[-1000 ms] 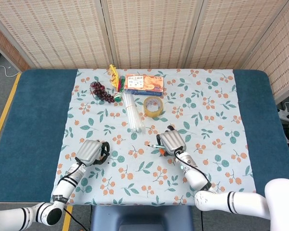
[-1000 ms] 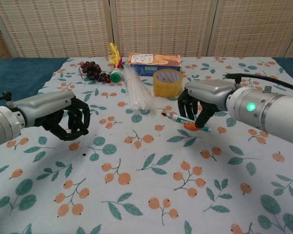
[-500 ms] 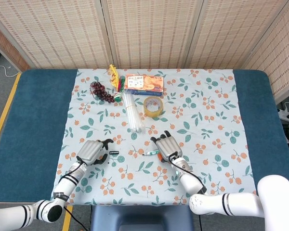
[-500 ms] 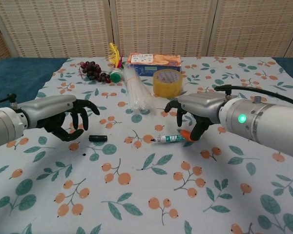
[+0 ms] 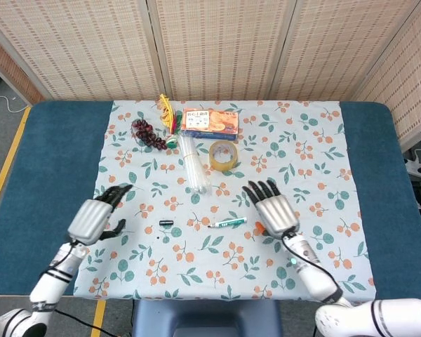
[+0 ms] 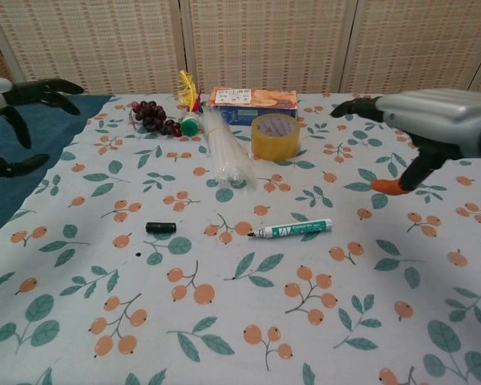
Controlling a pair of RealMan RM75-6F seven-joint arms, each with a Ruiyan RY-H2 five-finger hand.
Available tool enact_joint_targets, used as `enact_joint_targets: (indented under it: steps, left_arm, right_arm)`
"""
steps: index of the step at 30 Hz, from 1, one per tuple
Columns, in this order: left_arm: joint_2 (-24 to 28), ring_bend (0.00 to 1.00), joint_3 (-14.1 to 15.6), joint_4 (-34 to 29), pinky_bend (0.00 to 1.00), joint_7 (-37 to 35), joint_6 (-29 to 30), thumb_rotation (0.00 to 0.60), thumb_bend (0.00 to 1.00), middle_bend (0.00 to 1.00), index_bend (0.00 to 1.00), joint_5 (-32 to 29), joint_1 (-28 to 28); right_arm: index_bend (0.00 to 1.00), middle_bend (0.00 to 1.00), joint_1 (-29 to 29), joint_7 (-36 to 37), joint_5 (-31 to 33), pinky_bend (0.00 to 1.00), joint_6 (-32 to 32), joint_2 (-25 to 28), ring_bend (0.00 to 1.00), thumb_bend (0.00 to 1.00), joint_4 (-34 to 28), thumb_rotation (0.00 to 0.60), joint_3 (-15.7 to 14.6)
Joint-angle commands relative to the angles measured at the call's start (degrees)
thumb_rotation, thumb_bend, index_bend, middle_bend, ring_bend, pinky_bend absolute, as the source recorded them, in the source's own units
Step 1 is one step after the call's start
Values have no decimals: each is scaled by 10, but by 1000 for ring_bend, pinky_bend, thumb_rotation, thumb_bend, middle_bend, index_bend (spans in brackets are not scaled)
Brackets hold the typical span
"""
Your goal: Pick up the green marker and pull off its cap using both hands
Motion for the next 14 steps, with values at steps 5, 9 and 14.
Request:
enact_joint_targets:
  steps: [5, 9, 14]
  left_arm:
    - [10, 0, 65, 109, 143, -81, 162, 600, 425, 1, 0, 80, 142]
    - [-3, 0, 59, 151, 129, -59, 159, 600, 427, 0, 0, 69, 156]
    - [4, 0, 50, 151, 124, -63, 141, 600, 430, 0, 0, 62, 156]
  right_arm:
    - [0, 0, -270, 208, -282, 0, 310, 117, 0, 184, 99, 600, -135]
    - [0, 0, -317, 242, -286, 0, 352, 103, 0, 183, 159, 600, -116]
    - [0, 0, -327, 259, -255, 0, 306, 117, 0, 183, 150, 600, -99]
